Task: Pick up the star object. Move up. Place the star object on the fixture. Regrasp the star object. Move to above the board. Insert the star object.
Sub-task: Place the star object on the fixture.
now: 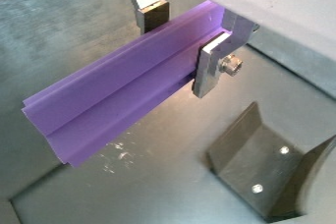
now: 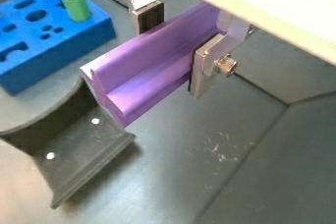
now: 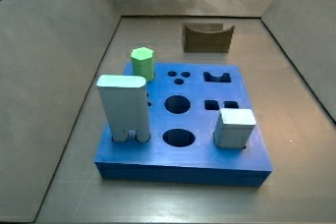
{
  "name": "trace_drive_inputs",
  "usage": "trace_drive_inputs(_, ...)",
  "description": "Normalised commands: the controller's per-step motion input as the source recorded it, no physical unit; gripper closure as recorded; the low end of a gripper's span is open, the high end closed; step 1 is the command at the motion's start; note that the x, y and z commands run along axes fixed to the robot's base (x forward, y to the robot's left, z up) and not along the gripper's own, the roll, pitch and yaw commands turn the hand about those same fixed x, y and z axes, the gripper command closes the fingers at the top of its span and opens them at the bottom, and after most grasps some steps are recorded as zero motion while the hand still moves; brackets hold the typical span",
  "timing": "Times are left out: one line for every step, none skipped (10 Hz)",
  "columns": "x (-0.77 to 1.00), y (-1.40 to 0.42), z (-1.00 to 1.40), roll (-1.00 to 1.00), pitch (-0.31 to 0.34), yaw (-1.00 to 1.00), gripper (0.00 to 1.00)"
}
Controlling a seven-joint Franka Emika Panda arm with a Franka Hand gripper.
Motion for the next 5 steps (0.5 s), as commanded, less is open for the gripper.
trace_drive_inputs(0.51,-1.00,-0.12,0.01,0.055,1.00,1.00)
trace_drive_inputs(0.52,-1.00,-0.14,0.01,0.057,1.00,1.00)
trace_drive_inputs(0.48,-0.86,-0.08,0.02,0.062,1.00,1.00)
trace_drive_inputs(0.36,-0.63,-0.05,0.02,0.067,1.00,1.00)
trace_drive_inputs(0.25,-0.40,-0.03,0.02,0.072,1.00,1.00)
